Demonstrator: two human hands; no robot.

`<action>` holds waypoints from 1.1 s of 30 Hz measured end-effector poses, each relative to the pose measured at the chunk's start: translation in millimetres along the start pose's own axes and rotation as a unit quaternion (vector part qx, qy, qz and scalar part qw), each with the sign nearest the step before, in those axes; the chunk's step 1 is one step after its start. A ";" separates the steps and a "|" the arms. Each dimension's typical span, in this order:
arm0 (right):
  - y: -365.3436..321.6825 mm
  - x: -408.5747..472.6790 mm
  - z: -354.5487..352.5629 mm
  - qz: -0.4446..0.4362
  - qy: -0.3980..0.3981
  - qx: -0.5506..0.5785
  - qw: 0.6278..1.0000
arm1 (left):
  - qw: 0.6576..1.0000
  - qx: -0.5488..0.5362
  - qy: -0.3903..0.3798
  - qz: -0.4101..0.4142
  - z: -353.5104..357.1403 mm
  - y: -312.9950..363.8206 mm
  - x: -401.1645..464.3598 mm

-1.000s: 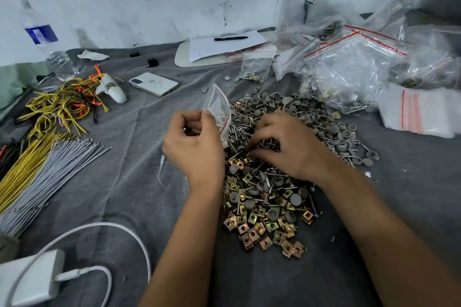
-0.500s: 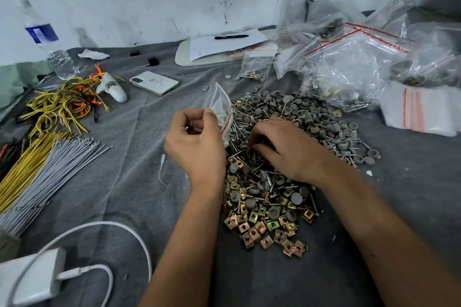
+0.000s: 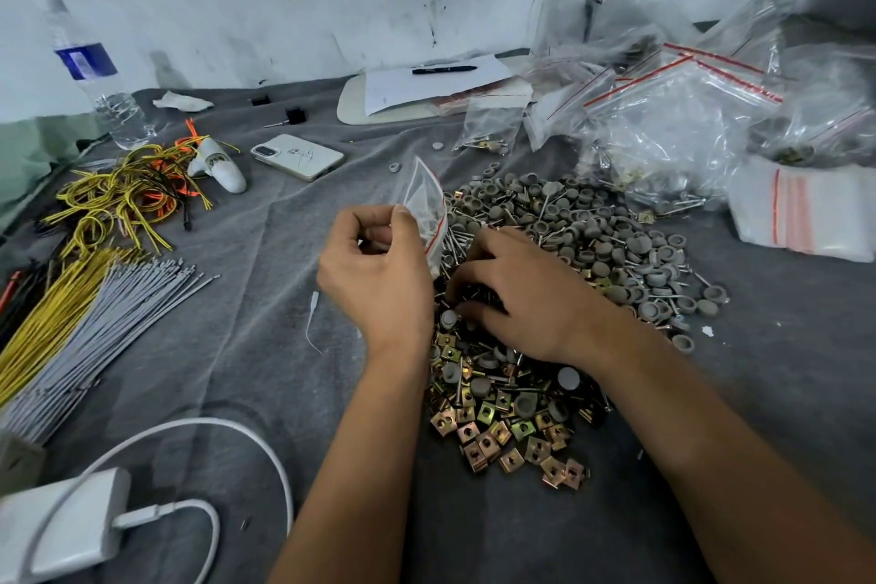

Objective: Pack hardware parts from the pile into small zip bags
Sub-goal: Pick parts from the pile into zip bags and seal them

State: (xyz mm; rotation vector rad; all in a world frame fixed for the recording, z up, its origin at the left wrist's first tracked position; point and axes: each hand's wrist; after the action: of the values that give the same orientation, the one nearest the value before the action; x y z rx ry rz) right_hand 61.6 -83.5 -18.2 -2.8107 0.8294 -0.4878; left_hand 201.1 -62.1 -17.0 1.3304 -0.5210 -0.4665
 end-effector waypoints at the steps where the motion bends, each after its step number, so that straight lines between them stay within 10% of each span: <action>1: -0.3 0.8 -1.0 0.007 -0.008 -0.007 1.000 | 1.000 0.001 -0.001 -0.001 0.0 -0.2 0.0; 9: 1.7 -1.9 -1.9 0.001 -0.040 -0.020 0.999 | 1.000 0.015 0.003 0.002 -0.1 -0.4 0.2; 19: 14.2 -8.5 -15.5 0.056 0.332 0.175 0.925 | 0.983 0.117 -0.125 0.067 2.7 -6.2 -5.8; 33: 22.3 -12.6 -17.1 0.048 0.314 0.157 0.935 | 0.970 0.159 -0.126 0.135 5.0 -8.5 -9.9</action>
State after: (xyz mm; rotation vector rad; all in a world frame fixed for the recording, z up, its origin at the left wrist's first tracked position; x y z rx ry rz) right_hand 34.5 -96.3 -11.2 -2.3109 0.8810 -1.4049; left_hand 190.0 -61.7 -25.5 1.4860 -1.0085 -0.3368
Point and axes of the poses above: each hand's wrist, its own x-axis towards the middle knuckle, its own z-axis out of the palm, y = z × x, and after that the axes turned 13 degrees about -z, right-handed
